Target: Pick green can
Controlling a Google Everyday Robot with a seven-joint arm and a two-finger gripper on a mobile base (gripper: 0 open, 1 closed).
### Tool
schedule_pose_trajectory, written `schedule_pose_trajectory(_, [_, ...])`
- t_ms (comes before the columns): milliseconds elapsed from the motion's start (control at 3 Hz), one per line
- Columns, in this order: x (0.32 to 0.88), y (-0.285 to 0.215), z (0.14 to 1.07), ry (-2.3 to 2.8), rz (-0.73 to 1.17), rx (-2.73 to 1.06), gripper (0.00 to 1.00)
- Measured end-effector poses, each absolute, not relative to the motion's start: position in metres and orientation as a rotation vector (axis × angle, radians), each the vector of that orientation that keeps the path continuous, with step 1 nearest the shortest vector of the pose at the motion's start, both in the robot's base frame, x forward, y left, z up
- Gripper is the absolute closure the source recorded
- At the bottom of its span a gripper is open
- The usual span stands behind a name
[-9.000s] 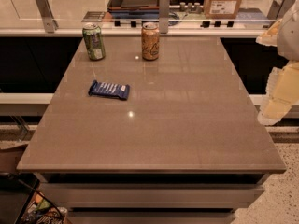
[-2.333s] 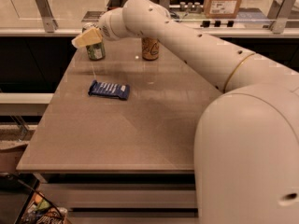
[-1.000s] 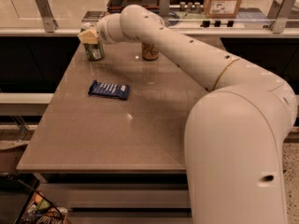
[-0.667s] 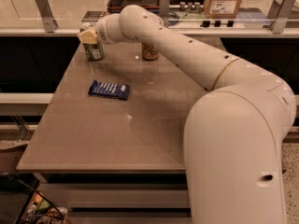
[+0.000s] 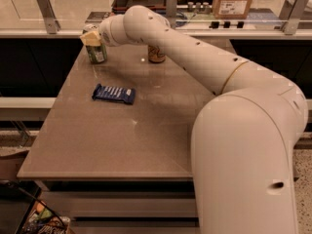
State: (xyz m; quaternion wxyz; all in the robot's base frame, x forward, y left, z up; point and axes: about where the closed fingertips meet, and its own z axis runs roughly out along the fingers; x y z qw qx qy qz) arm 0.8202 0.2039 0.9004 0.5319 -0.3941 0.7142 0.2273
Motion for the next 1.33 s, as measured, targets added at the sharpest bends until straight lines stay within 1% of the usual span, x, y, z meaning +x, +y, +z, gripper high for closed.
schedule_pose_trajectory(667, [0.813, 0.196, 0.932, 1.615, 0.600, -0.973, 1.00])
schedule_pose_trajectory(1333, [0.807, 0.186, 0.990, 1.534, 0.553, -1.020, 1.00])
